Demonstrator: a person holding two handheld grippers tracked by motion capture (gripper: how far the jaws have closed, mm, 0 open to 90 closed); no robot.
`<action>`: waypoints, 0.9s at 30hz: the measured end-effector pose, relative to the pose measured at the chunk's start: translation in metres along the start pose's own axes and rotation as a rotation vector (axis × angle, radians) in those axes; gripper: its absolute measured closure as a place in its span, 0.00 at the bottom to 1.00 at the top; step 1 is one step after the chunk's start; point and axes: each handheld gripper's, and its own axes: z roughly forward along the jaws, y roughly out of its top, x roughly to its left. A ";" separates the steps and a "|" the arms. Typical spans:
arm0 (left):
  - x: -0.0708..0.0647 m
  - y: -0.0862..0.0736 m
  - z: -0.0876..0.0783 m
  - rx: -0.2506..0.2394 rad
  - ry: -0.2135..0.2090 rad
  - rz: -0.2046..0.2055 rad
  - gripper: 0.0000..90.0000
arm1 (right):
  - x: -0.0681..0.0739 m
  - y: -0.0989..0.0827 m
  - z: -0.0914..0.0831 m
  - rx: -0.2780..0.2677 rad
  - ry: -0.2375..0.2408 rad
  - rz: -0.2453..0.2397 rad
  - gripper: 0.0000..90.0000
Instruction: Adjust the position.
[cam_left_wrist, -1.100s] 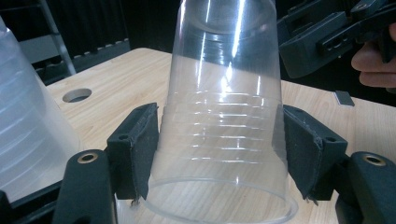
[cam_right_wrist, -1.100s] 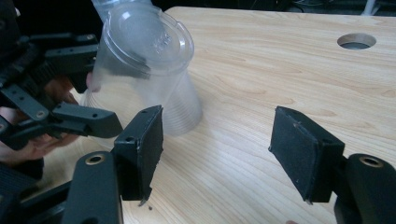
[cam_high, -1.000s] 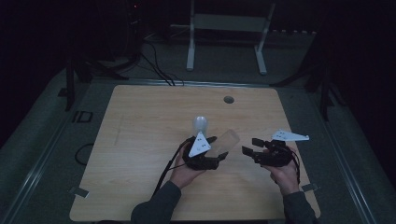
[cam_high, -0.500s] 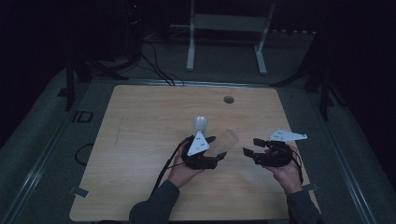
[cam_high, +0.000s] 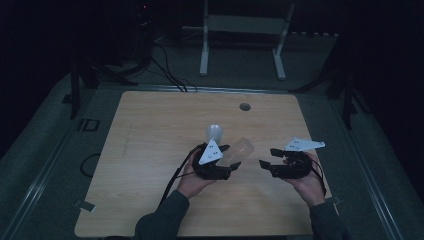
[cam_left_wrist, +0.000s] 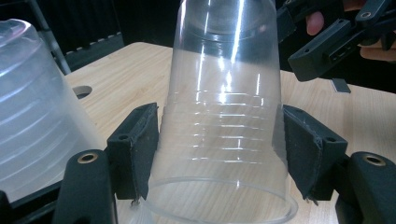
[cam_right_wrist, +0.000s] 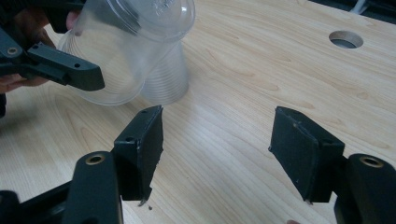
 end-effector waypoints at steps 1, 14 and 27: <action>0.000 0.000 0.000 0.001 -0.002 0.002 0.36 | 0.000 0.000 0.000 0.004 -0.001 -0.004 0.38; 0.003 0.001 -0.004 0.028 -0.008 0.030 0.36 | 0.003 0.009 -0.003 0.053 0.006 -0.070 0.38; 0.005 0.000 -0.006 0.065 -0.015 0.057 0.36 | 0.006 0.018 -0.003 0.106 0.010 -0.138 0.38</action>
